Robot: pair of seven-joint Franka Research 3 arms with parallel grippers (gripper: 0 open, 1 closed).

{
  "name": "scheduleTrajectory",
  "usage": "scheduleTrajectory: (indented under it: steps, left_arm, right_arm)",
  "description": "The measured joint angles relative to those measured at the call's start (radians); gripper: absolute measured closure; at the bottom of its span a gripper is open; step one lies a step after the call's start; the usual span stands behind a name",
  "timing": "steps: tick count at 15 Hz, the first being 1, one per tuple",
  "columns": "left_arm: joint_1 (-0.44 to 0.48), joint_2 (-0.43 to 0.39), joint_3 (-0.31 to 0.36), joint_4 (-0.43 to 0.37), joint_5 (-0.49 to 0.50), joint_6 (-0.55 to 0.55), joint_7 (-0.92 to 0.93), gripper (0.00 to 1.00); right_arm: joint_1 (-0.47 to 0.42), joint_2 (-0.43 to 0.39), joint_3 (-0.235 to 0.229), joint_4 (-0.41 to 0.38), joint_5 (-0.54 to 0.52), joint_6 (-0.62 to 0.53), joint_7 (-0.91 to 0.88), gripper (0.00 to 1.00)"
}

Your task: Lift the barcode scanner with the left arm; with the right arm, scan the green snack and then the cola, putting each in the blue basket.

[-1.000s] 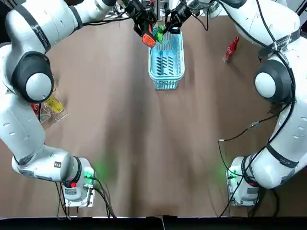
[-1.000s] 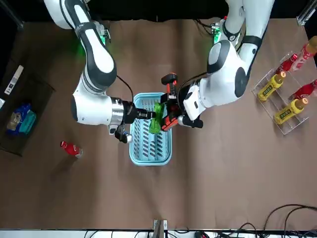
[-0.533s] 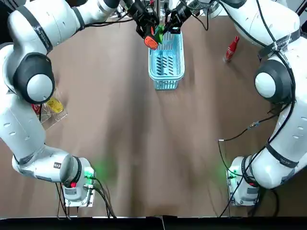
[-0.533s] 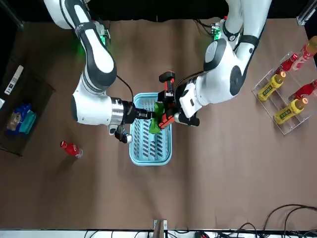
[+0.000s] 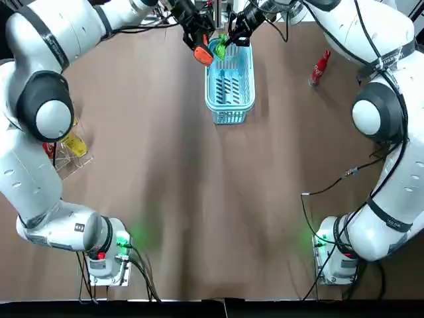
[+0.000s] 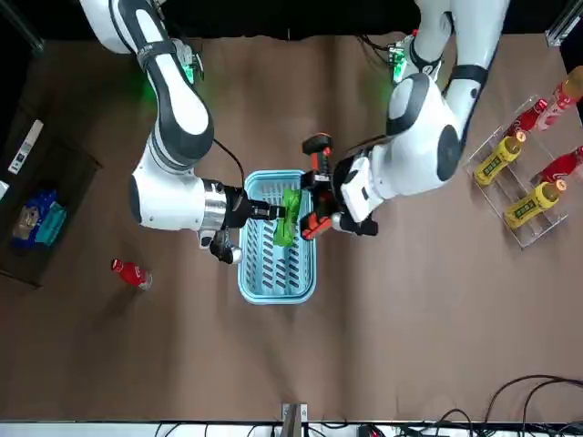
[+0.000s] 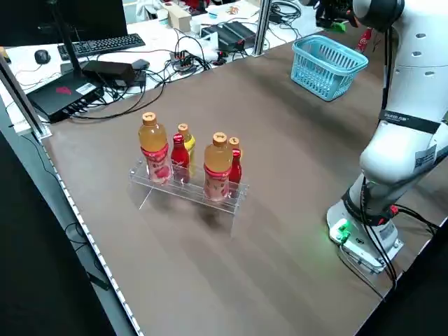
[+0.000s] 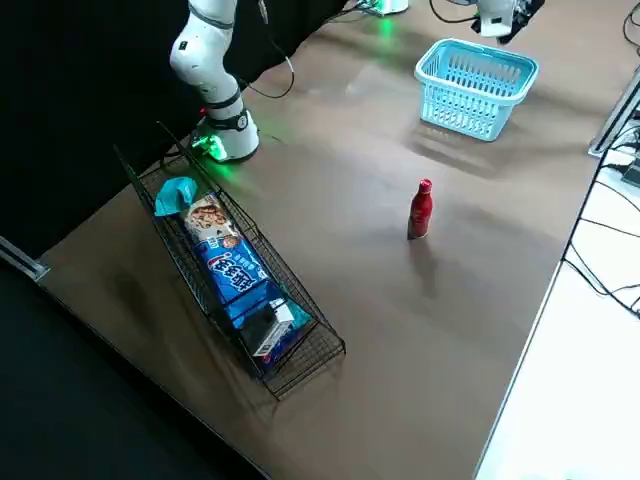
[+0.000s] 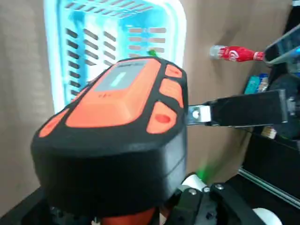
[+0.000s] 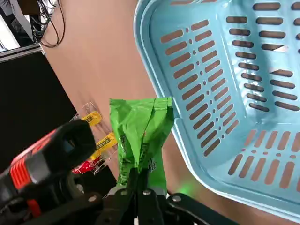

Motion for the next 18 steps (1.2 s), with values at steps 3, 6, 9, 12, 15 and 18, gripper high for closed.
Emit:
scheduleTrajectory:
  steps: [3, 6, 9, 12, 15, 18]
  left_arm:
    - [0.062, -0.017, 0.003, 0.008, 0.096, -0.091, -0.005, 0.86]
    - [0.102, -0.028, 0.005, 0.009, 0.267, -0.174, -0.039, 0.86]
    - [0.120, -0.028, 0.008, 0.006, 0.461, -0.226, -0.077, 0.86]
    - [0.143, -0.025, 0.009, 0.001, 0.634, -0.313, -0.080, 0.86]
    - [0.154, -0.019, 0.010, -0.002, 0.714, -0.344, -0.076, 0.86]
    - [0.164, -0.014, 0.010, -0.002, 0.733, -0.357, -0.073, 0.86]
  right_arm:
    - [-0.001, 0.000, -0.008, 0.000, -0.040, 0.001, -0.011, 0.99]
    - [0.000, 0.004, -0.009, 0.000, -0.122, 0.053, -0.022, 0.99]
    - [0.009, 0.041, -0.007, -0.003, -0.202, 0.133, -0.055, 0.99]
    - [0.033, 0.127, -0.007, -0.004, -0.237, 0.265, -0.126, 0.99]
    - [0.053, 0.189, -0.006, -0.004, -0.273, 0.363, -0.140, 0.99]
    - [0.064, 0.207, -0.006, -0.003, -0.285, 0.382, -0.143, 0.98]
